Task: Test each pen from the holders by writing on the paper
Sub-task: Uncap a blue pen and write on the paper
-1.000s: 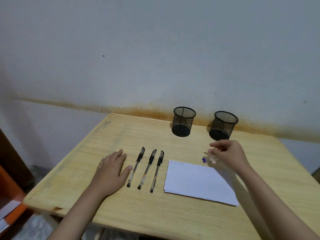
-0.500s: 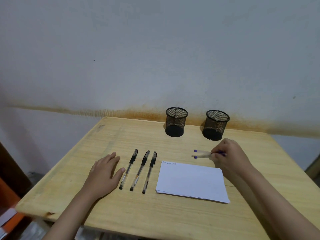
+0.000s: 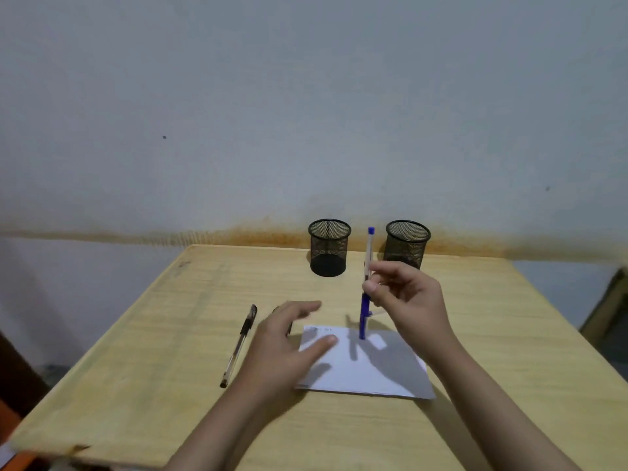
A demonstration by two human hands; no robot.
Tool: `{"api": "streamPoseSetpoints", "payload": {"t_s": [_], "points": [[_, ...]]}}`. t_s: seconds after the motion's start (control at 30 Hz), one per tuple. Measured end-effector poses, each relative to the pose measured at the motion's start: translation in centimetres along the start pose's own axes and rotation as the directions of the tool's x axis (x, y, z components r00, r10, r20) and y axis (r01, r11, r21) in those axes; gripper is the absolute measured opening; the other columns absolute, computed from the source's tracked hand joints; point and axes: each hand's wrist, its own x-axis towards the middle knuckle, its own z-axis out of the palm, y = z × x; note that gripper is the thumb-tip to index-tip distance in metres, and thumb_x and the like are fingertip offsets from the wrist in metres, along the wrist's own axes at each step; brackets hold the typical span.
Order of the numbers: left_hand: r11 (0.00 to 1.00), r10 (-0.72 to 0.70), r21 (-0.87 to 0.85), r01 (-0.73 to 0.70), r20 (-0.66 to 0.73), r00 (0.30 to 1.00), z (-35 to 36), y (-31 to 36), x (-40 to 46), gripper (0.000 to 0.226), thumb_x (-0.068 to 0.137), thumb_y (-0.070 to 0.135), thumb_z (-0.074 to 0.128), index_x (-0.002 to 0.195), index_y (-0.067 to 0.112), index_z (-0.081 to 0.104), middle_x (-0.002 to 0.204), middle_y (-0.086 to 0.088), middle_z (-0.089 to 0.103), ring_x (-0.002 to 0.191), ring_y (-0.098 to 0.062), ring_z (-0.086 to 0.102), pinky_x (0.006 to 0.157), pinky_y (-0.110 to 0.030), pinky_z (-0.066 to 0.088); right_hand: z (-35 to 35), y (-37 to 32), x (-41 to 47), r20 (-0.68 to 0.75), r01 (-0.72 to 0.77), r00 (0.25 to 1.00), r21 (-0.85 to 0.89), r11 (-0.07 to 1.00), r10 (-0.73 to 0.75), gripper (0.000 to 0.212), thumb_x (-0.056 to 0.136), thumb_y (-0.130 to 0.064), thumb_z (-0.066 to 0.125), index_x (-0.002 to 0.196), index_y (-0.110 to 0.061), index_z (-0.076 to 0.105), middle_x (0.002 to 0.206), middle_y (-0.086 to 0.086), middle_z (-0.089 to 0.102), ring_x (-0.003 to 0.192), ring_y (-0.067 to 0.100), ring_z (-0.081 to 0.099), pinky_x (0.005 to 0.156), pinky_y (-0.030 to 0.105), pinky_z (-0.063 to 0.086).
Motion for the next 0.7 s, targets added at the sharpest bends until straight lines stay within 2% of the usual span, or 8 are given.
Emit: {"api": "streamPoseSetpoints", "payload": {"t_s": [0.07, 0.17, 0.27, 0.37, 0.43, 0.5, 0.57, 0.7], "points": [[0.999, 0.037, -0.025, -0.037, 0.029, 0.999, 1.6, 0.9, -0.7, 0.038, 0.068, 0.026, 0.080, 0.100, 0.036, 0.064, 0.104, 0.018, 0.064, 0.097, 0.004, 0.059, 0.074, -0.002, 0.042, 0.3, -0.4, -0.7, -0.030, 0.005, 1.000, 0.072, 0.997, -0.003, 0.027, 0.080, 0.006, 0.066, 0.092, -0.019, 0.070, 0.069, -0.006, 0.068, 0.063, 0.010, 0.061, 0.062, 0.019, 0.053], [0.993, 0.108, -0.037, -0.111, -0.075, 0.991, 3.2, 1.8, -1.3, 0.023, 0.071, 0.022, 0.078, 0.085, 0.036, 0.066, 0.083, 0.014, 0.069, 0.084, -0.003, 0.063, 0.074, -0.013, 0.048, 0.3, -0.6, -1.5, -0.072, -0.020, 0.997, 0.131, 0.991, 0.029, 0.019, 0.082, 0.006, 0.063, 0.085, -0.012, 0.066, 0.073, -0.005, 0.069, 0.061, 0.006, 0.064, 0.061, 0.019, 0.055], [0.991, 0.113, -0.059, -0.122, -0.138, 0.984, 3.7, 2.1, -1.3, 0.023, 0.073, 0.017, 0.076, 0.079, 0.037, 0.067, 0.077, 0.011, 0.068, 0.076, -0.006, 0.062, 0.074, -0.023, 0.051, 0.1, -0.4, -2.1, -0.076, -0.082, 0.993, 0.160, 0.984, 0.095, 0.009, 0.085, 0.001, 0.060, 0.085, -0.008, 0.062, 0.066, -0.009, 0.067, 0.058, 0.006, 0.062, 0.060, 0.020, 0.055], [0.987, 0.118, -0.095, -0.132, -0.138, 0.983, 3.5, 2.5, -1.3, 0.031, 0.072, 0.012, 0.076, 0.083, 0.040, 0.068, 0.078, 0.012, 0.068, 0.075, -0.003, 0.062, 0.070, -0.017, 0.050, 0.3, 0.2, -2.8, -0.030, -0.118, 0.992, 0.098, 0.988, 0.122, 0.005, 0.087, -0.006, 0.060, 0.085, -0.010, 0.062, 0.058, -0.006, 0.063, 0.053, 0.007, 0.057, 0.054, 0.020, 0.052], [0.984, 0.106, -0.125, -0.126, -0.156, 0.982, 3.5, 2.5, -1.1, 0.030, 0.070, 0.010, 0.078, 0.089, 0.033, 0.071, 0.073, 0.011, 0.069, 0.074, 0.000, 0.062, 0.068, -0.011, 0.047, 0.6, 0.6, -3.2, -0.010, -0.125, 0.992, 0.050, 0.991, 0.126, 0.006, 0.088, -0.007, 0.061, 0.082, -0.011, 0.060, 0.055, -0.005, 0.061, 0.050, 0.008, 0.053, 0.050, 0.020, 0.048], [0.983, 0.091, -0.144, -0.117, -0.174, 0.981, 3.5, 2.2, -0.9, 0.024, 0.070, 0.010, 0.078, 0.087, 0.027, 0.073, 0.075, 0.008, 0.070, 0.074, 0.000, 0.063, 0.067, -0.010, 0.046, 1.1, 0.9, -3.3, -0.028, -0.129, 0.991, 0.038, 0.991, 0.130, 0.007, 0.089, -0.008, 0.060, 0.082, -0.008, 0.059, 0.052, -0.004, 0.059, 0.048, 0.007, 0.052, 0.049, 0.020, 0.046], [0.985, 0.095, -0.129, -0.118, -0.172, 0.980, 3.4, 2.0, -0.9, 0.017, 0.073, 0.010, 0.075, 0.081, 0.025, 0.074, 0.075, 0.005, 0.071, 0.075, -0.003, 0.064, 0.065, -0.011, 0.047, 1.1, 1.0, -3.1, -0.050, -0.144, 0.988, 0.042, 0.989, 0.146, 0.008, 0.089, -0.007, 0.059, 0.083, -0.003, 0.059, 0.050, -0.004, 0.057, 0.046, 0.008, 0.050, 0.047, 0.020, 0.045], [0.987, 0.085, -0.121, -0.105, -0.159, 0.984, 3.5, 2.2, -0.7, 0.015, 0.076, 0.011, 0.073, 0.077, 0.026, 0.072, 0.072, 0.003, 0.070, 0.068, -0.004, 0.063, 0.061, -0.011, 0.046, 1.1, 1.5, -2.3, -0.005, -0.216, 0.976, 0.121, 0.969, 0.219, 0.013, 0.092, -0.006, 0.056, 0.080, -0.001, 0.057, 0.047, -0.004, 0.053, 0.042, 0.011, 0.045, 0.046, 0.023, 0.043]]}}
